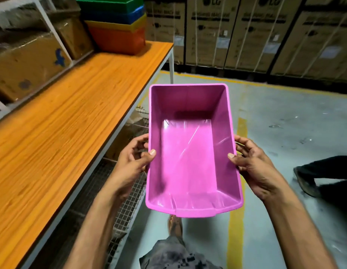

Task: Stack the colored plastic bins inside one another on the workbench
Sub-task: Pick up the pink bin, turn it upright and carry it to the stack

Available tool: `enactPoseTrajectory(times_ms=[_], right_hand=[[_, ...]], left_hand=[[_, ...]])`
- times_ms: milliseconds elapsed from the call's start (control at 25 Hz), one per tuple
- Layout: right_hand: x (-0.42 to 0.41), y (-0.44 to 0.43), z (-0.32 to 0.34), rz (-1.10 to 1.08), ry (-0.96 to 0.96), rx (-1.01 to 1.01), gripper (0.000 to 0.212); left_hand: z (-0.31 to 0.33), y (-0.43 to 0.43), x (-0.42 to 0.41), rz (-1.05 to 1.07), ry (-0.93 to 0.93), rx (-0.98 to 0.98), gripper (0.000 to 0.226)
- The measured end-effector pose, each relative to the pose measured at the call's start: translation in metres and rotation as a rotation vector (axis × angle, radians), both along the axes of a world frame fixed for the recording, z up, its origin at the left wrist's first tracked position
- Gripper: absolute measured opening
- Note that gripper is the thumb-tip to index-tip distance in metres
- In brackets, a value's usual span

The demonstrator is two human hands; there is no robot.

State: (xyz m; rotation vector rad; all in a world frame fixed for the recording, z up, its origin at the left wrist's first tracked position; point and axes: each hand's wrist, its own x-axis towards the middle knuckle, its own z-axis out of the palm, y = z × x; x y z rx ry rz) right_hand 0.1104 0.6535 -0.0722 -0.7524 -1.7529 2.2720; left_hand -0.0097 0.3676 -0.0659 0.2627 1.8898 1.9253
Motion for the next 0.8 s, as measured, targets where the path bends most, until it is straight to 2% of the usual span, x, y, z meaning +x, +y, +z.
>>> enactPoseTrajectory(times_ms=[160,360,480,600,800], right_hand=[[-0.076,0.042,0.004,-0.081,0.026,0.098,0.052],[-0.163,0.108,0.024,-0.14,0.073,0.116,0.052],[-0.211,0.156,0.026,-0.174,0.095,0.113,0.053],[-0.268,0.208,0.023,-0.143,0.114,0.116,0.054],[-0.367,0.31,0.011,-0.022,0.144,0.166,0.056]], left_hand=[[-0.007,0.057,-0.086,-0.057,0.02,0.0,0.068],[0.001,0.131,-0.196,-0.069,0.069,0.016,0.067],[0.005,0.178,-0.244,-0.052,0.076,-0.007,0.077],[0.005,0.226,-0.289,-0.004,0.111,-0.028,0.088],[-0.009,0.32,-0.354,0.088,0.196,-0.014,0.09]])
